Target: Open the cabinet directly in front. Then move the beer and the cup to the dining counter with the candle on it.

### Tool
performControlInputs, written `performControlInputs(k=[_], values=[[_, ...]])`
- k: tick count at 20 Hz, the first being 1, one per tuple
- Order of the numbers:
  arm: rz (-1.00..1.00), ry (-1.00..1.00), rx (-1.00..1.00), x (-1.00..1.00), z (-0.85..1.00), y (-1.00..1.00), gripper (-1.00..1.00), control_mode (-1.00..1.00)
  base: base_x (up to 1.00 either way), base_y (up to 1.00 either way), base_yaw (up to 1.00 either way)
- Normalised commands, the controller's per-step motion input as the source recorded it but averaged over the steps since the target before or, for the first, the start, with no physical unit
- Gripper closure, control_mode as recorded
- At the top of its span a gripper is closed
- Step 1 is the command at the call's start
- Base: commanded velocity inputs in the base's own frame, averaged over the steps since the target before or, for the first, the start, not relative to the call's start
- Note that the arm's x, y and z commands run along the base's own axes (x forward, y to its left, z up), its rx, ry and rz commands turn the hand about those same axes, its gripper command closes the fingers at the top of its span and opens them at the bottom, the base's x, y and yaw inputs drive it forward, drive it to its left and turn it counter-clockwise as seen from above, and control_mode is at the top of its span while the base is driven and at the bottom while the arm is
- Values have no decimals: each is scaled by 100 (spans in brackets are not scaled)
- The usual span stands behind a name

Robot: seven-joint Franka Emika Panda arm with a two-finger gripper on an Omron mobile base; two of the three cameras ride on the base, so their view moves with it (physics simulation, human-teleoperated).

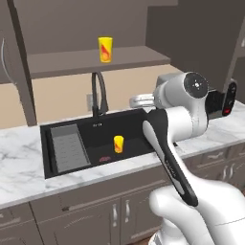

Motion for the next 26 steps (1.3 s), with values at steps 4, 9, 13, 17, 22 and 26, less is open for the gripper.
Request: performControlInputs(k=[4, 9, 13, 17, 22, 26], values=[[0, 0, 0, 0, 0, 0, -100, 100, 41, 31, 14], [0, 0, 0, 0, 0, 0, -100, 100, 56, 26, 12], [0, 0, 0, 0, 0, 0, -100, 100, 61, 27, 11], [0, 0, 0, 0, 0, 0, -100, 100, 50, 26, 11], [0, 0, 0, 0, 0, 0, -100, 100, 10, 6, 4], [0, -1, -1, 5, 10, 0, -100, -100, 0, 0, 0]])
